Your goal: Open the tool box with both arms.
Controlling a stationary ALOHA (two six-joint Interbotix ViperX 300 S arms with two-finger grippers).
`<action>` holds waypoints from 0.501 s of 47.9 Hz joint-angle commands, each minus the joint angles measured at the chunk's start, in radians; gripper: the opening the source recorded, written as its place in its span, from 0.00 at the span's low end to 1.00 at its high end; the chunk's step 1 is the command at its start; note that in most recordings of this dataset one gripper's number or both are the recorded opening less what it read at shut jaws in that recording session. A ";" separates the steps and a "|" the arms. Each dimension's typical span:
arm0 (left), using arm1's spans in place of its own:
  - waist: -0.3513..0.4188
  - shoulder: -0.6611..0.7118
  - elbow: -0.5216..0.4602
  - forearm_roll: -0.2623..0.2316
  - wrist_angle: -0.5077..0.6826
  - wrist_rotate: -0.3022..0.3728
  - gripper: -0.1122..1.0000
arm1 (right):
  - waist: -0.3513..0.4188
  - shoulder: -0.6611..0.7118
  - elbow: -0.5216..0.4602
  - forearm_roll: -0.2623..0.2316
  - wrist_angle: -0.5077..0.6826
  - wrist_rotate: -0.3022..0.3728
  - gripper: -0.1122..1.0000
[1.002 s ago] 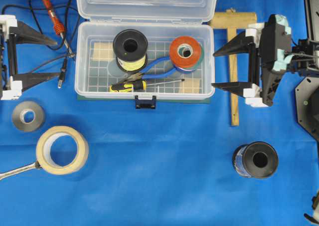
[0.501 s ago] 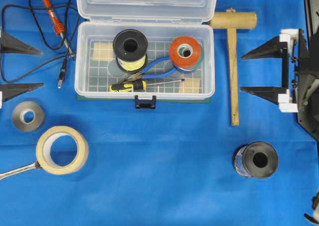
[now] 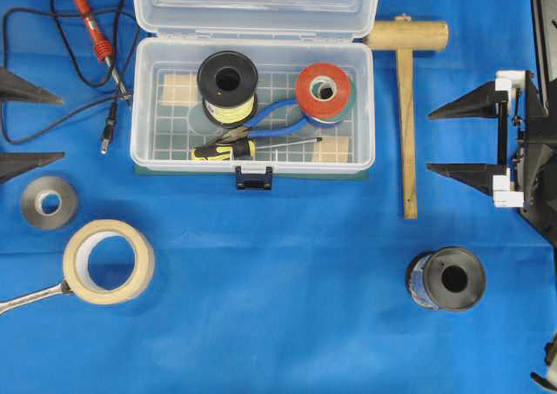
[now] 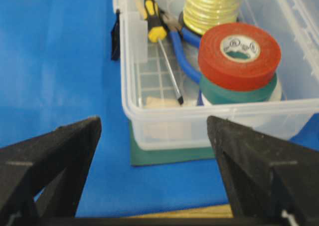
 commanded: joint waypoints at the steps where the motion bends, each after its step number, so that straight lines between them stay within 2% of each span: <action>1: -0.008 0.015 -0.009 -0.003 -0.005 -0.003 0.87 | 0.003 0.015 -0.009 0.002 -0.021 0.002 0.87; 24: -0.009 0.015 -0.008 -0.003 -0.003 -0.003 0.87 | 0.003 0.021 -0.008 0.002 -0.017 0.002 0.87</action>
